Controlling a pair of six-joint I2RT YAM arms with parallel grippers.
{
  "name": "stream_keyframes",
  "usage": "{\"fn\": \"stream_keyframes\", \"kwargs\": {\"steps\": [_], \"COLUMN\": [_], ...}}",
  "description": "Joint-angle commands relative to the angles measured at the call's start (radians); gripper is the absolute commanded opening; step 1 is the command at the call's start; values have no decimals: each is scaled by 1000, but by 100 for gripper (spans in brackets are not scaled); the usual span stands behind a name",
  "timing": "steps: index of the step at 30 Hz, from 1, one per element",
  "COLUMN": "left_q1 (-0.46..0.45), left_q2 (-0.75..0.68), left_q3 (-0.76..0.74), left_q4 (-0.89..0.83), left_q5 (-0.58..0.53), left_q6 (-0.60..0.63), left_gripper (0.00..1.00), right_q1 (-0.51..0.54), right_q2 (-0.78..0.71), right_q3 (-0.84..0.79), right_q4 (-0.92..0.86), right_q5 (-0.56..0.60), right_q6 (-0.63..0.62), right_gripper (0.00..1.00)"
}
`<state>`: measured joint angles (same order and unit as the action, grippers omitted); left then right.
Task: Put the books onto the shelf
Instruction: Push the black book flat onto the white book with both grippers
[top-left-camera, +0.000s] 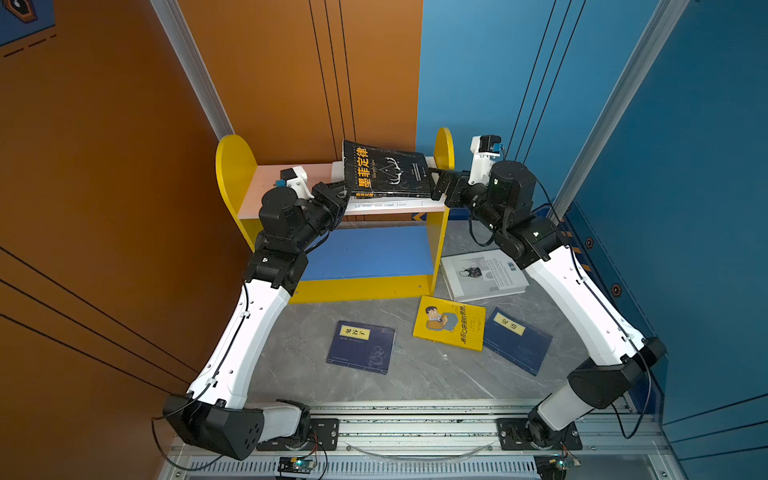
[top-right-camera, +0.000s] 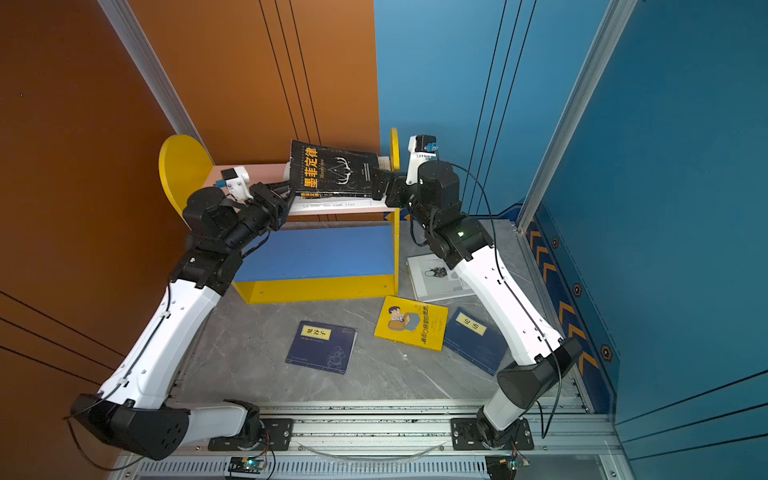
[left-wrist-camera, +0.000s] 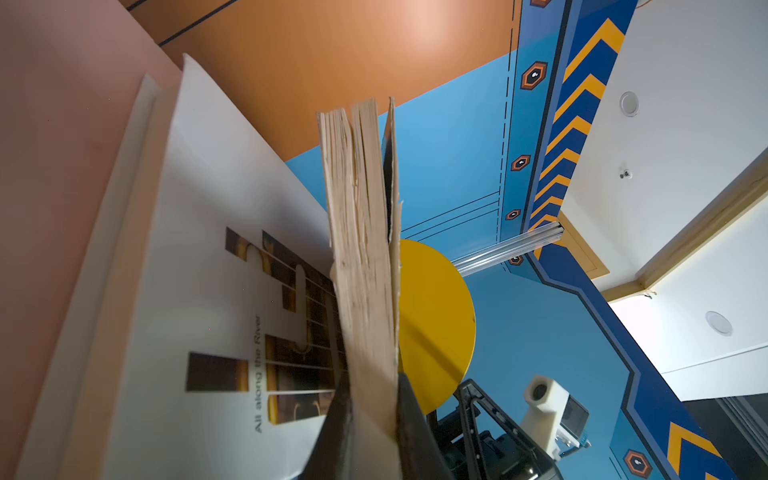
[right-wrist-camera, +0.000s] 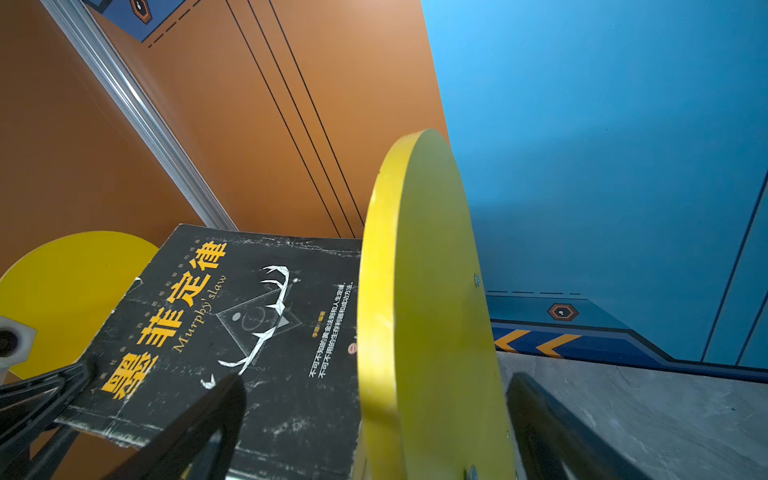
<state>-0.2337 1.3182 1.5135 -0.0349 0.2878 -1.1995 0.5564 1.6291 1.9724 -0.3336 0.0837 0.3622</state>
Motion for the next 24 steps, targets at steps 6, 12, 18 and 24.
{"fn": "stream_keyframes", "kwargs": {"steps": [6, 12, 18, 24], "left_q1": [-23, -36, -35, -20], "left_q2": [23, 55, 48, 33], "left_q3": [63, 79, 56, 41], "left_q4": [82, 96, 99, 104], "left_q5": [4, 27, 32, 56], "left_q6": [12, -2, -7, -25], "left_gripper": [0, 0, 0, 0], "right_q1": [-9, -15, -13, -13], "right_q2": [18, 28, 38, 44], "right_q3": [39, 43, 45, 45], "right_q4": [-40, -44, -48, -55], "right_q5": [0, -15, -13, -7], "right_q6": [-9, -6, -3, -2], "right_gripper": [99, 97, 94, 94]}}
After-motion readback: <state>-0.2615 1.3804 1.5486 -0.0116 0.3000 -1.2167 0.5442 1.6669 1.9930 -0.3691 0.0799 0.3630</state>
